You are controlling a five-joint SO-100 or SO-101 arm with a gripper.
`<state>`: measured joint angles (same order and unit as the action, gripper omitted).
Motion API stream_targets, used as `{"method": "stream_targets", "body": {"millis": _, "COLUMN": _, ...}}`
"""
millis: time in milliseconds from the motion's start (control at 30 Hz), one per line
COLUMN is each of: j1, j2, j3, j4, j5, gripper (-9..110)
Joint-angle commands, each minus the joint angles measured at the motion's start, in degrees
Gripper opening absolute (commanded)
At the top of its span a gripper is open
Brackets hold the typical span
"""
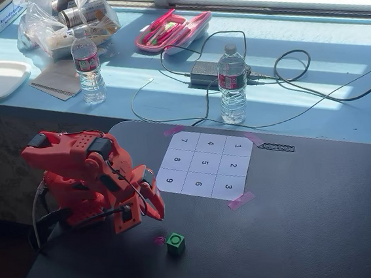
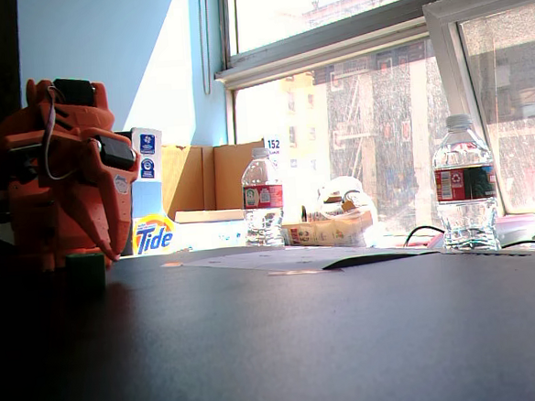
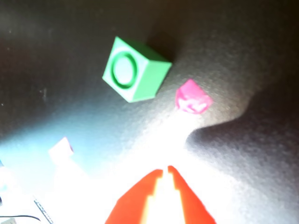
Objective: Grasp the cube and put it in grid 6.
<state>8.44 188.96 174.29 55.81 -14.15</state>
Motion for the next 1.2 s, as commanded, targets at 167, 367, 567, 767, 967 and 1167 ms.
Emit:
{"method": "stream_targets", "body": {"millis": 167, "j1": -3.96, "j2": 0.18, "j3": 2.46, "j4": -2.9, "j5": 9.76, "gripper": 0}}
{"method": "stream_targets", "body": {"millis": 367, "j1": -3.87, "j2": 0.18, "j3": 2.46, "j4": -2.9, "j5": 9.76, "gripper": 0}}
{"method": "stream_targets", "body": {"millis": 567, "j1": -3.87, "j2": 0.18, "j3": 2.46, "j4": -2.9, "j5": 9.76, "gripper": 0}}
{"method": "stream_targets", "body": {"millis": 767, "j1": -3.78, "j2": 0.18, "j3": 2.46, "j4": -2.9, "j5": 10.2, "gripper": 0}}
{"method": "stream_targets", "body": {"millis": 967, "j1": -3.6, "j2": 0.18, "j3": 2.46, "j4": -2.9, "j5": 10.63, "gripper": 0}}
{"method": "stream_targets", "body": {"millis": 1167, "j1": -3.34, "j2": 0.18, "j3": 2.46, "j4": -2.9, "j5": 11.78, "gripper": 0}}
